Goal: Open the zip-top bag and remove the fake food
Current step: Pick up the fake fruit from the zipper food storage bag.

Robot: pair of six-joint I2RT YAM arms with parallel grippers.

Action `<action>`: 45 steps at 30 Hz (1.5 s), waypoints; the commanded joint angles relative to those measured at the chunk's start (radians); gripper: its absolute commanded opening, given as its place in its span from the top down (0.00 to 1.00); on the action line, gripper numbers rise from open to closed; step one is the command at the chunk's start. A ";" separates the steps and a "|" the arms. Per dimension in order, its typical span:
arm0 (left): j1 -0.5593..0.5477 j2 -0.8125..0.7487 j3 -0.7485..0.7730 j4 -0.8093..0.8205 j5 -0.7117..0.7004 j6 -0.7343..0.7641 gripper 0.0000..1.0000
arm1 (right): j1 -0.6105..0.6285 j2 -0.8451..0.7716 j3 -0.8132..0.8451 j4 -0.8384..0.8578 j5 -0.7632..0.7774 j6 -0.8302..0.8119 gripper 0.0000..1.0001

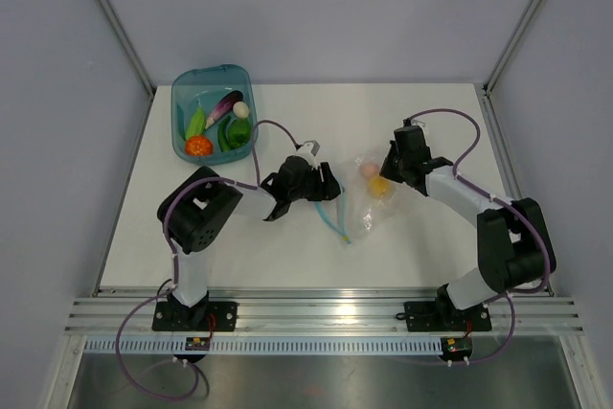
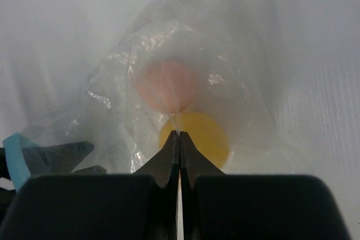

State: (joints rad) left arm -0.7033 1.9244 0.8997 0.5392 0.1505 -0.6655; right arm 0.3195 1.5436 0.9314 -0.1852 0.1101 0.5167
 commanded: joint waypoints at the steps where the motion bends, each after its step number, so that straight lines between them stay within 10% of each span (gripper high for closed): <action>1: 0.008 0.033 -0.024 0.107 0.023 -0.031 0.42 | 0.000 -0.092 -0.011 0.038 -0.064 0.016 1.00; 9: 0.008 0.084 -0.015 0.103 -0.012 -0.031 0.43 | 0.001 -0.269 -0.062 0.020 -0.046 0.016 1.00; 36: 0.005 0.018 -0.094 0.295 0.077 -0.040 0.23 | 0.003 -0.151 -0.014 -0.032 -0.087 0.005 0.99; 42: 0.005 0.008 -0.096 0.286 0.067 -0.036 0.23 | 0.003 -0.166 0.030 -0.132 0.018 -0.004 0.49; 45: 0.005 0.001 -0.097 0.278 0.063 -0.034 0.23 | 0.004 -0.212 0.038 -0.169 0.074 -0.013 0.44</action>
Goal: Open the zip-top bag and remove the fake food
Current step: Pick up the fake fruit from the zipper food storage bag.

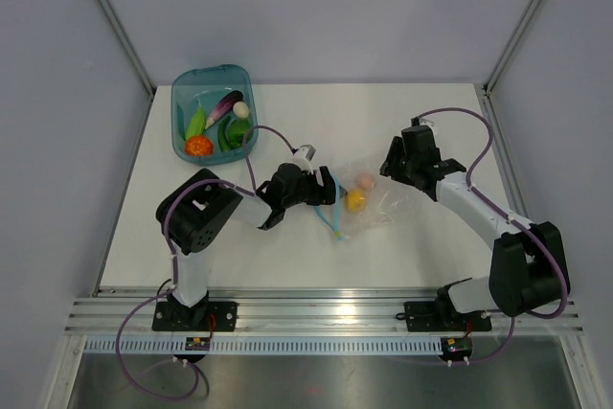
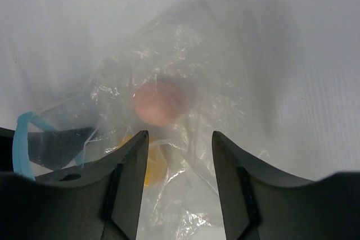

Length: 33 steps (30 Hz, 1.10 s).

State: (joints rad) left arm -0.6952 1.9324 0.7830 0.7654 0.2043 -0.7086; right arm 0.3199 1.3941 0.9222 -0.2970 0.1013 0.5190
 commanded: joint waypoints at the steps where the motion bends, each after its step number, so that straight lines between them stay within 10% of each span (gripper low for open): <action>1: -0.003 -0.012 0.019 0.052 0.007 0.011 0.23 | 0.010 -0.075 0.061 -0.071 0.101 -0.019 0.43; 16: -0.003 -0.082 -0.008 0.072 0.021 -0.006 0.21 | 0.171 -0.169 -0.012 -0.085 0.115 -0.034 0.65; 33: -0.023 -0.018 0.056 0.046 0.086 -0.020 0.21 | 0.159 0.140 0.007 0.009 0.088 0.003 0.73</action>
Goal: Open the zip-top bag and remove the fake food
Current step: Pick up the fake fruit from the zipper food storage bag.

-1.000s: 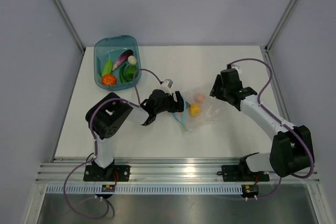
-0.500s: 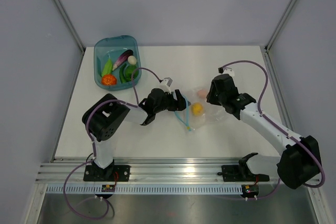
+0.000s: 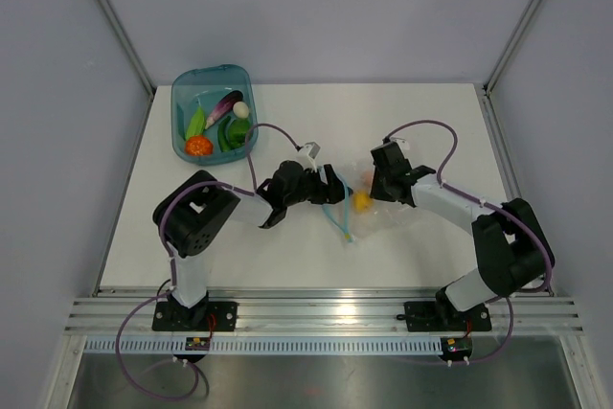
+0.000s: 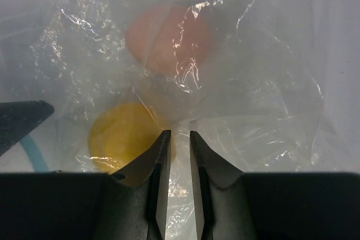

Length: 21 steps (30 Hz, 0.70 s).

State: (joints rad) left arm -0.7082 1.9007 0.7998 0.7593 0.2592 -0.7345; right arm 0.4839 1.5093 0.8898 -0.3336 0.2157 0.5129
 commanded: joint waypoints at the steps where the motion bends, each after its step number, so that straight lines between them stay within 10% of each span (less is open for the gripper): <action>1: -0.013 0.014 0.041 0.046 0.032 0.007 0.21 | -0.007 0.029 0.037 0.054 -0.051 0.007 0.73; 21: -0.057 0.064 0.156 -0.219 -0.058 0.047 0.21 | -0.050 0.075 0.023 0.122 -0.211 0.016 0.80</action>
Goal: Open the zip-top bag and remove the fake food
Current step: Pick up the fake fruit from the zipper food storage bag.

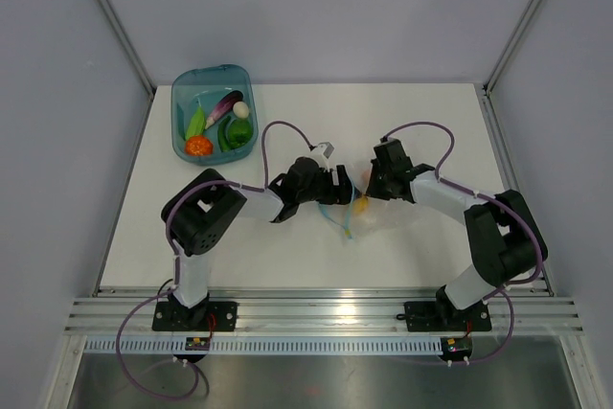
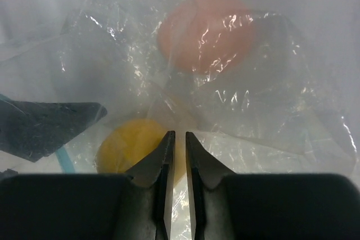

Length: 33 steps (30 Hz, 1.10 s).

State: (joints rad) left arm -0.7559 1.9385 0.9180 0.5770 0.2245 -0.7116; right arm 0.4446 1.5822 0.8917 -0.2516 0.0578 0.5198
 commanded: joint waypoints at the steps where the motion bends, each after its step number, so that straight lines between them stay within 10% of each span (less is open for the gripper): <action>1: -0.010 0.033 0.039 -0.037 -0.021 0.023 0.21 | -0.010 0.009 0.021 0.043 -0.053 0.009 0.81; 15: -0.054 0.025 0.044 -0.100 -0.077 0.011 0.21 | -0.023 0.035 0.026 0.057 -0.122 0.019 0.91; 27: -0.062 -0.004 0.090 -0.187 -0.057 0.054 0.58 | -0.041 0.059 0.041 0.029 -0.078 0.040 1.00; 29: -0.062 -0.007 0.097 -0.215 -0.065 0.055 0.59 | -0.046 0.055 0.036 0.028 -0.073 0.046 1.00; 33: -0.060 -0.007 0.105 -0.244 -0.060 0.058 0.28 | -0.053 0.052 0.033 0.031 -0.076 0.048 1.00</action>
State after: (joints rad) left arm -0.8127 1.9503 1.0130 0.4358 0.1795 -0.6914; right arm 0.4023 1.6379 0.8974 -0.2234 -0.0200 0.5552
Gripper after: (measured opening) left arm 0.674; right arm 0.009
